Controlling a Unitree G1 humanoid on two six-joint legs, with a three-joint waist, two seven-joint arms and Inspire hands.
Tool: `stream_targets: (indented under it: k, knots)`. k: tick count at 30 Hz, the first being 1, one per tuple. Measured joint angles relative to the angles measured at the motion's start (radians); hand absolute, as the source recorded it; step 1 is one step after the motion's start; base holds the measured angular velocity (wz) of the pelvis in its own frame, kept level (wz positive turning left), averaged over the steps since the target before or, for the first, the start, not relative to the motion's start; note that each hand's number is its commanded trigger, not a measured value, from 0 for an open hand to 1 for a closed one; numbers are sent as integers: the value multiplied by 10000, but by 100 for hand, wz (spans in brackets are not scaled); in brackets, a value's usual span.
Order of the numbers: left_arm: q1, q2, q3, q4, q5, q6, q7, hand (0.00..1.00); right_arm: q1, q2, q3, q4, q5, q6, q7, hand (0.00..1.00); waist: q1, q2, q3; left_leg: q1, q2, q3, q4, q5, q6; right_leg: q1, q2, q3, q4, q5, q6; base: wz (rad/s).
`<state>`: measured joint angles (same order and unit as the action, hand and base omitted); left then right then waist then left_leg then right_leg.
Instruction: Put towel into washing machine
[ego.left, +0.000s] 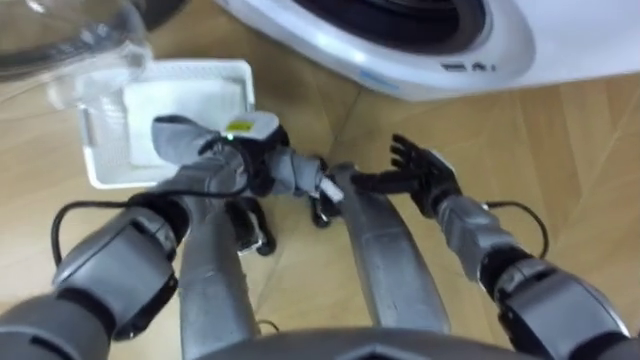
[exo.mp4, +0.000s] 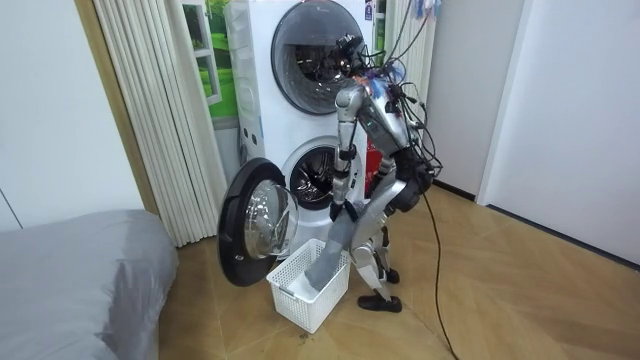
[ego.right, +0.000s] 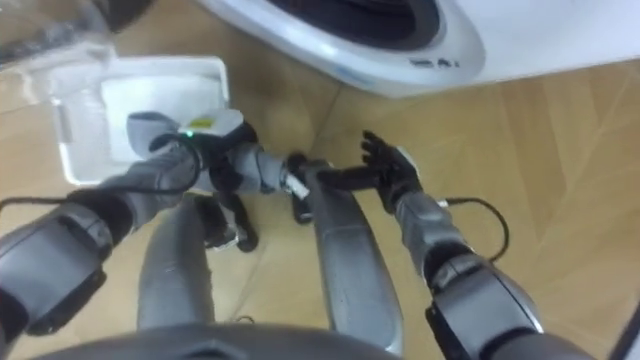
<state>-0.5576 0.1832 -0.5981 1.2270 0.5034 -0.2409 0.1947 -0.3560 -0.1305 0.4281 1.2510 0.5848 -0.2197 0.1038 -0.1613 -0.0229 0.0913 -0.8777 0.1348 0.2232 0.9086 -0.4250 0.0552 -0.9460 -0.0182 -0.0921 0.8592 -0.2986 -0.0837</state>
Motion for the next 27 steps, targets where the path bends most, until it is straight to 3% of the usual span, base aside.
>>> stream_targets:
  k: [4, 8, 10, 17, 23, 25, 27]
  knots:
    - [262, -34, 1038, -531, -1742, -197, 192, 100, 38, -5, -416, -57, -947, -10, -310, 0, 293, 49, -8, 814, -242, 2, -701, 236, 7, 782, -155, -29, -485, 35, 61, 10]
    - [484, -76, 1421, -974, -2979, -299, 144, 100, -120, -42, -593, -108, -1985, -25, -371, 0, 354, 75, -18, 1393, -481, -104, -1267, 493, 21, 1398, -351, -217, -899, 73, 114, 23]
    - [567, -143, 1455, -1346, -4168, -307, -116, 100, -254, -47, -582, -142, -2458, -28, -425, 0, 512, 73, -21, 1592, -537, -129, -1498, 587, 22, 1627, -396, -265, -1041, 96, 139, 12]
    - [1024, -420, 1052, -2440, -6754, -353, -1623, 100, -524, 12, -569, -151, -3483, 2, -500, 0, 864, 60, -30, 1888, -651, -162, -1701, 680, 41, 1927, -570, -510, -1174, 110, 163, 7]
    - [1107, -754, 768, -2483, -9357, -272, -3635, 100, -494, 122, -552, -505, -3704, 36, -341, 0, 837, 19, -76, 1911, -776, -283, -1856, 871, 74, 2026, -641, -586, -1361, 233, 173, 5]
    - [1358, -709, 565, -2606, -10184, -238, -4126, 100, -407, 156, -566, -505, -3995, 36, -351, 0, 828, -62, -169, 1988, -731, -335, -1857, 875, 67, 2171, -582, -629, -1488, 294, 172, 2]
    - [1476, -685, 381, -2644, -10614, -172, -4377, 100, -353, 72, -559, -490, -4023, 37, -373, 0, 859, -48, -182, 2088, -668, -354, -1871, 878, 69, 2350, -515, -673, -1653, 383, 176, -3]
